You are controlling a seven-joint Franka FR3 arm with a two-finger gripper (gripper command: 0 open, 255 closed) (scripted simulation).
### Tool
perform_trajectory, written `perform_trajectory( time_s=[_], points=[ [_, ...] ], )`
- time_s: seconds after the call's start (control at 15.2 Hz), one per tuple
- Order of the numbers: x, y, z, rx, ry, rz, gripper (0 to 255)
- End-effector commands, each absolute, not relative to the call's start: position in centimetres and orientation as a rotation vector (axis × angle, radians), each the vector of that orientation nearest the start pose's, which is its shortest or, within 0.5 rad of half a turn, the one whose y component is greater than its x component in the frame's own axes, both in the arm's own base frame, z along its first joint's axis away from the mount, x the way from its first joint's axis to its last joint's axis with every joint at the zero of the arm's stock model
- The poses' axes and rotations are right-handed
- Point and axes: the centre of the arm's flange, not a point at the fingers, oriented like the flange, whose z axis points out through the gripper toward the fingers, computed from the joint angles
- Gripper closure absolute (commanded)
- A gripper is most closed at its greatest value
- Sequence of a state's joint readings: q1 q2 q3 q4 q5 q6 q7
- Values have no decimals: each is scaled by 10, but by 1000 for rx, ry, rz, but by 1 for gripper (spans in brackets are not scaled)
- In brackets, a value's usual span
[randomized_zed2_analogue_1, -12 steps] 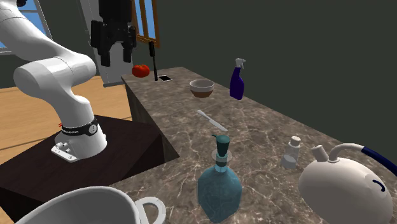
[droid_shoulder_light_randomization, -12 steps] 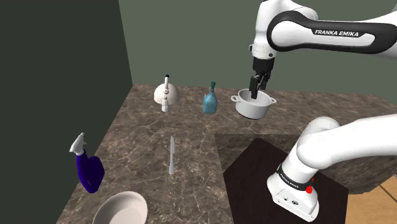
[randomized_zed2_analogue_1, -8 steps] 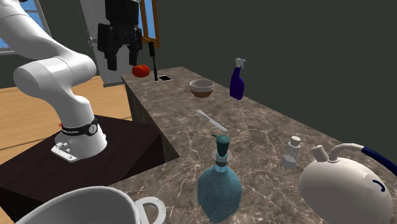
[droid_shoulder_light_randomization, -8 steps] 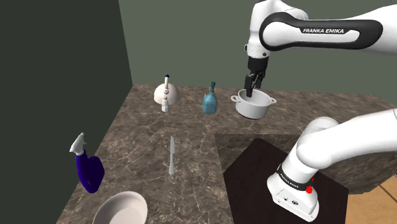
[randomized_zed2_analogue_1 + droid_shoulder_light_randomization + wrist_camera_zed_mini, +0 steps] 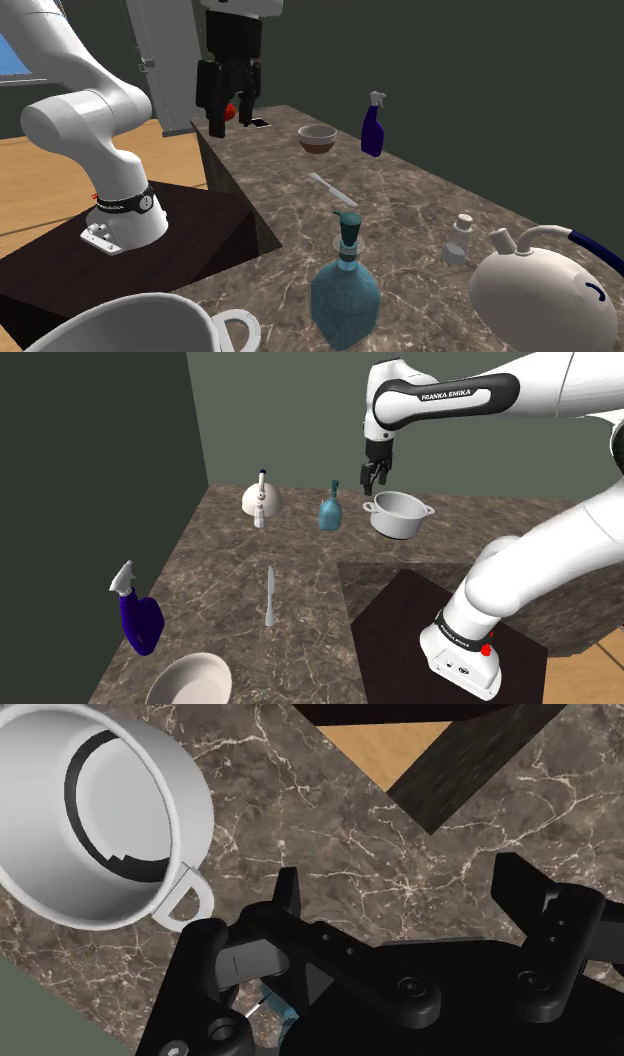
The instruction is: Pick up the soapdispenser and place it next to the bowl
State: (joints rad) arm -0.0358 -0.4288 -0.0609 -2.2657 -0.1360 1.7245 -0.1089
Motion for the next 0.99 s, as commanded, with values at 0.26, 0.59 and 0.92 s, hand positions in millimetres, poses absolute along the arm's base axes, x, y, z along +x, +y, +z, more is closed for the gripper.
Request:
perform_trajectory(
  time_s=[0.26,0.59,0.92],
  points=[
    [484,-83,498,-3223,-76,186,0],
    [544,-105,482,-3216,-74,177,0],
    [604,-127,467,-3208,-73,169,0]
  ],
)
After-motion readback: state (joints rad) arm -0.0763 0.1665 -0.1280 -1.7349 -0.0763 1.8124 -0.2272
